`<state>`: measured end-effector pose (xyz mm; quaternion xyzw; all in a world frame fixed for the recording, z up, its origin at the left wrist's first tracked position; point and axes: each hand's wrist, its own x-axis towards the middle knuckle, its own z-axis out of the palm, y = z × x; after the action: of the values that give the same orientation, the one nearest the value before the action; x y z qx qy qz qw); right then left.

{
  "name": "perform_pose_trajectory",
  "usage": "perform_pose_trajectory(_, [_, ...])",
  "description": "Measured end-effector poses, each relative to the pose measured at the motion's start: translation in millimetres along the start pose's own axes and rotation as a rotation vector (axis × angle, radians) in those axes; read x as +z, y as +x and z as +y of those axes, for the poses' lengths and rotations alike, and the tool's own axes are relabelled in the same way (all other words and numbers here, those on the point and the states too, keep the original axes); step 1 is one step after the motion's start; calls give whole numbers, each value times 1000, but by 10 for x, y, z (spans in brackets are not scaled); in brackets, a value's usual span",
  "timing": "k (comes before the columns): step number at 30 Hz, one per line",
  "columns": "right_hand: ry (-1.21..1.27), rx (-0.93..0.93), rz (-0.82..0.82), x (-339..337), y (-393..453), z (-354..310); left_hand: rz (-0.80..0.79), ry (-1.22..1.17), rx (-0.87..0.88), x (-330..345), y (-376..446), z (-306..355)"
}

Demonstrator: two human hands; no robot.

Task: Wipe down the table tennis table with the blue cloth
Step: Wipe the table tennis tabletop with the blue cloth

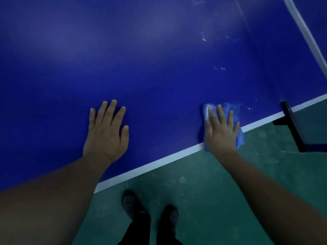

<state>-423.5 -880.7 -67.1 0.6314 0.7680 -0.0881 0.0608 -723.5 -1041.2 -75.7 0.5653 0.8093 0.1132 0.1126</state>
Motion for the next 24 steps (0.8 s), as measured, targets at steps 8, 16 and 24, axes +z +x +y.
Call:
perform_pose_trajectory(8, [-60,-435,-33,193,-213,-518,21,6,17,25,0,-13])
perform_pose_trajectory(16, [126,294,58,-46,427,-28,4,29,20,6,-1,20])
perform_pose_trajectory(24, [-32,-270,25,61,272,-173,27,80,-13,10,9,32])
